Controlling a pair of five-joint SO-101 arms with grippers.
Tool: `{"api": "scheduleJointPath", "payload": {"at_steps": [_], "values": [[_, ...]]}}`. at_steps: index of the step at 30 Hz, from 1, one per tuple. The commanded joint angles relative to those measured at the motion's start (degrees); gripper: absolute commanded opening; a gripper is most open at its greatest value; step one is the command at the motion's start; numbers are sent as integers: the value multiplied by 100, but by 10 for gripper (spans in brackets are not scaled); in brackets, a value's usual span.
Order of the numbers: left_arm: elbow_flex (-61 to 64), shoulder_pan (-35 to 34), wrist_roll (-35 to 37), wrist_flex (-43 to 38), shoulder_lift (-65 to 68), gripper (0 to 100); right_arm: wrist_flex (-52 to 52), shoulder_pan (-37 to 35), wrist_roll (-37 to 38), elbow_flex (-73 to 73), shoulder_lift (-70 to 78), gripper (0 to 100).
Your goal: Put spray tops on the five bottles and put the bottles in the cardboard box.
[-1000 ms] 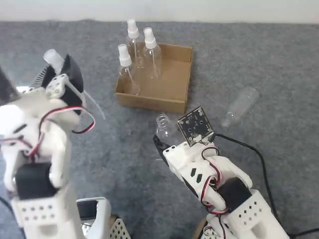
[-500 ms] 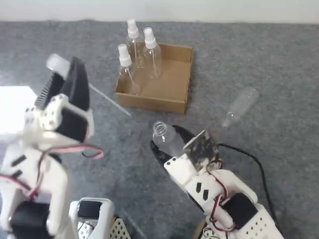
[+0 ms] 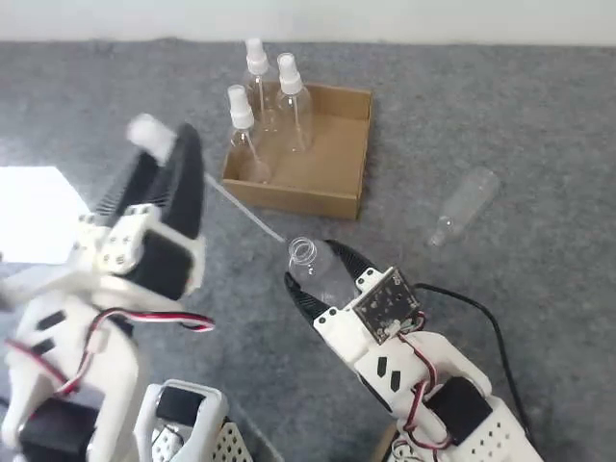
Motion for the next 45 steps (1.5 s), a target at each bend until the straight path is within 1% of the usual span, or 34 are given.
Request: {"api": "scheduleJointPath", "payload": {"at_steps": [1,10,24,28,30,32,34,36,40,45], "values": [[127,264,70,-176,-26,41,-119,-198,79,-62,-127,9],[752,290,70,-510,-26,41,-171,-251,79,62,-180,9],[1385,299,53,-536,-26,41,-171,-242,79,44,-180,10],[1719,308,53,-800,-26,41,-171,-242,79,44,-189,10],[1895,466,53,-914,-26,41,-171,-242,79,44,-189,12],[1982,756,-149,-967,-26,42,-171,-242,79,44,-189,12],[2018,1108,-422,-932,-26,41,-171,-242,79,44,-189,13],[2035,1319,-598,-844,-26,41,-171,-242,79,44,-189,13],[2088,1310,-677,-695,-26,41,-171,-242,79,44,-189,13],[2088,1257,-791,-237,-26,42,-163,-242,79,44,-189,13]]}}
